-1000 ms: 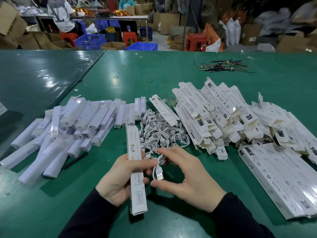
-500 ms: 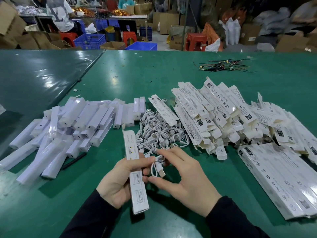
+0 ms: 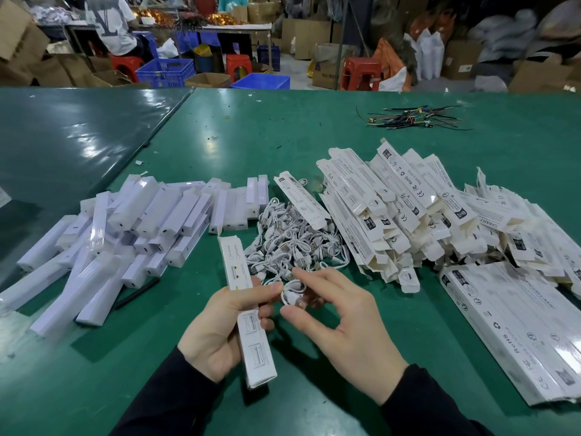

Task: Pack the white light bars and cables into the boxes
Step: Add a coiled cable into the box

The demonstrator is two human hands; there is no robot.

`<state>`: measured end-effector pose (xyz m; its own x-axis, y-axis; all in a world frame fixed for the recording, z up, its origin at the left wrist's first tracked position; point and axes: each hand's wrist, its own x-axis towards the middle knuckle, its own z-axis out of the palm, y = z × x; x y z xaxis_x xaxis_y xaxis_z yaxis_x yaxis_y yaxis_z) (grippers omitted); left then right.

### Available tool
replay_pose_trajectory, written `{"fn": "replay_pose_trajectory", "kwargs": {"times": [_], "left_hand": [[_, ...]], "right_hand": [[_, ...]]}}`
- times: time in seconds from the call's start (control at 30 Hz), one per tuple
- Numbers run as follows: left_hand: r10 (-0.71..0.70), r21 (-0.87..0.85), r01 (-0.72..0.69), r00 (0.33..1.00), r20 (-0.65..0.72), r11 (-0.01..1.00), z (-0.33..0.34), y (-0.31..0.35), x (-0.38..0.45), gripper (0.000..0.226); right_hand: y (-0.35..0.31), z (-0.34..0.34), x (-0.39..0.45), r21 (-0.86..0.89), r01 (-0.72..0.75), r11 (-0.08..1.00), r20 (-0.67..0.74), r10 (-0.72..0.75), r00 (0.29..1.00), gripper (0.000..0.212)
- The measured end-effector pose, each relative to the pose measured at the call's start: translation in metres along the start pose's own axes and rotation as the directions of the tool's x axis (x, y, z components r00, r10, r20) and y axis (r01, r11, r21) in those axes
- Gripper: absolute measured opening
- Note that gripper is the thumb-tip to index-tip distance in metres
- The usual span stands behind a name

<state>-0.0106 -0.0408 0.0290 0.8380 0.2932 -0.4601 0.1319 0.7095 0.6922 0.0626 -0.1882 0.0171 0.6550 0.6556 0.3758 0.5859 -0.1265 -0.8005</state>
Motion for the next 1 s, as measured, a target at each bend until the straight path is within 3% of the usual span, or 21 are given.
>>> {"fn": "replay_pose_trajectory", "kwargs": {"times": [0.13, 0.23, 0.33, 0.4, 0.47, 0.6, 0.8, 1.0], "left_hand": [[0.072, 0.140, -0.075, 0.997, 0.025, 0.987, 0.001, 0.004, -0.006, 0.044], [0.122, 0.285, -0.154, 0.984, 0.129, 0.946, 0.002, 0.005, -0.010, 0.046], [0.068, 0.343, -0.183, 0.945, 0.321, 0.921, 0.000, 0.008, -0.015, 0.035], [-0.025, 0.346, -0.121, 0.920, 0.391, 0.930, -0.001, 0.009, -0.019, 0.033], [-0.098, 0.351, -0.058, 0.907, 0.411, 0.935, -0.001, 0.008, -0.020, 0.030], [-0.156, 0.351, -0.014, 0.879, 0.451, 0.936, -0.002, 0.007, -0.019, 0.048], [-0.224, 0.336, 0.052, 0.839, 0.495, 0.940, -0.003, 0.004, -0.017, 0.052], [-0.184, 0.425, -0.073, 0.825, 0.534, 0.902, -0.002, -0.003, -0.018, 0.036]], "right_hand": [[0.005, -0.009, 0.005, 0.034, 0.050, 0.998, -0.034, -0.049, 0.998, 0.033], [0.006, -0.024, 0.012, 0.175, 0.007, 0.985, -0.092, 0.009, 0.996, 0.028], [0.006, -0.035, 0.018, 0.438, -0.032, 0.898, -0.149, 0.108, 0.983, 0.022], [0.006, -0.038, 0.020, 0.523, -0.041, 0.851, -0.154, 0.141, 0.978, 0.020], [0.007, -0.038, 0.020, 0.494, -0.046, 0.868, -0.116, 0.118, 0.986, 0.019], [0.009, -0.038, 0.018, 0.383, -0.088, 0.920, -0.030, 0.108, 0.994, 0.021], [0.004, -0.031, 0.016, 0.439, -0.024, 0.898, -0.003, 0.028, 1.000, 0.022], [0.008, -0.037, 0.018, 0.343, -0.112, 0.933, 0.074, 0.092, 0.993, 0.020]]}}
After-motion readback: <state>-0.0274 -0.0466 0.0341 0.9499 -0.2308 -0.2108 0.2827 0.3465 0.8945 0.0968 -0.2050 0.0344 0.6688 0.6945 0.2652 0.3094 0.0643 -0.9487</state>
